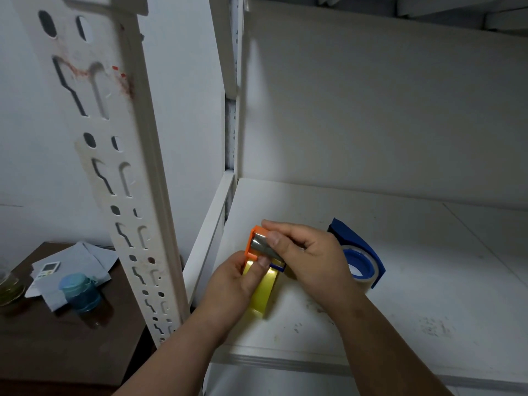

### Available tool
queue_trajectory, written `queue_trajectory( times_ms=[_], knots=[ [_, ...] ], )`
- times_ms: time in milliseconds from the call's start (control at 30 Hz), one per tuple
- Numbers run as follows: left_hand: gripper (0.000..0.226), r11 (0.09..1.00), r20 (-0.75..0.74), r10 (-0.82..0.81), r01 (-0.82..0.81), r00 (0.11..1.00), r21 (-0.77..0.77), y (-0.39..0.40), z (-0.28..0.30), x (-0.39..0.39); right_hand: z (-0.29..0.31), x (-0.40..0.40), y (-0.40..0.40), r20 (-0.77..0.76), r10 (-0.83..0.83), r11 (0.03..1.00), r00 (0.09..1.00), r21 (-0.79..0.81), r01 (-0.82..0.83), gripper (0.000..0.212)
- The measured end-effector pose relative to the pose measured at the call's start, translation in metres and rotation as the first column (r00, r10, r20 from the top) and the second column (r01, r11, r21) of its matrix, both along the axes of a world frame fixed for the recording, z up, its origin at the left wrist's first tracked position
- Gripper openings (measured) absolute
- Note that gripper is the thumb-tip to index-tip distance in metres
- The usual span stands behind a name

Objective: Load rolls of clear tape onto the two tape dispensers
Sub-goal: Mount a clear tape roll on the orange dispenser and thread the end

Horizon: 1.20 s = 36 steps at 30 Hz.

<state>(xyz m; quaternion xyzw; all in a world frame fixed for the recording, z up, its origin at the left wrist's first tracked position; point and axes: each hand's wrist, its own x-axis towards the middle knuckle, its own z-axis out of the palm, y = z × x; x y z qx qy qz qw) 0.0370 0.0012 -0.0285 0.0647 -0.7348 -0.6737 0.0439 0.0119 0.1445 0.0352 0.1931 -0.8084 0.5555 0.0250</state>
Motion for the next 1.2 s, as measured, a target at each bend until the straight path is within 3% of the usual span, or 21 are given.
queue_trajectory(
  times_ms=[100,233,333,467,567,633,700,767,867,967,1067,1200],
  knots=[
    [0.033,0.998,0.011,0.018,-0.018,1.0,0.055,-0.002,-0.001,-0.002,-0.003,-0.003,0.004,0.061,0.06,0.992,0.996,0.111,-0.066,0.053],
    [0.032,0.999,-0.002,0.015,-0.015,1.0,0.04,-0.001,-0.002,-0.001,-0.004,-0.006,0.01,-0.026,0.054,0.97,0.998,0.241,-0.046,0.051],
    [0.038,0.999,-0.008,-0.004,0.004,1.0,0.04,-0.002,-0.003,-0.001,-0.006,-0.003,0.013,-0.011,0.054,0.987,0.998,0.155,-0.052,0.044],
    [0.035,0.998,0.007,0.024,-0.025,1.0,0.065,-0.004,-0.003,-0.003,0.004,-0.003,0.025,0.137,0.11,0.993,0.984,-0.058,-0.103,0.036],
    [0.03,0.996,0.03,0.045,-0.047,0.999,0.074,-0.002,-0.001,-0.004,0.002,-0.011,0.037,0.193,0.022,0.99,0.981,-0.139,0.005,0.03],
    [0.031,0.992,0.032,0.066,-0.069,0.997,0.102,0.001,0.0,-0.004,-0.008,-0.018,0.038,0.196,-0.122,0.991,0.973,-0.026,0.13,0.024],
    [0.039,0.984,0.034,0.11,-0.114,0.993,0.139,0.005,0.002,-0.004,-0.022,-0.021,0.036,0.079,-0.217,0.945,0.973,0.268,0.188,0.025],
    [0.047,0.97,0.047,0.152,-0.158,0.987,0.185,0.006,0.004,-0.005,-0.041,-0.024,0.033,-0.064,-0.156,0.831,0.986,0.531,0.166,0.037],
    [0.039,0.951,0.074,0.194,-0.206,0.978,0.231,0.004,0.006,-0.008,-0.067,-0.031,0.028,-0.112,-0.047,0.627,0.993,0.77,0.116,0.058],
    [0.038,0.935,0.106,0.2,-0.222,0.974,0.277,0.003,0.01,-0.01,-0.079,-0.037,0.025,-0.175,-0.022,0.522,0.984,0.838,0.16,0.061],
    [0.038,0.93,0.125,0.158,-0.19,0.98,0.314,0.001,0.011,-0.011,-0.081,-0.042,0.028,-0.284,-0.04,0.503,0.958,0.823,0.265,0.073],
    [0.047,0.918,0.195,0.058,-0.129,0.979,0.376,0.005,0.013,-0.012,-0.085,-0.054,0.044,-0.341,-0.091,0.496,0.936,0.799,0.339,0.068]
  ],
)
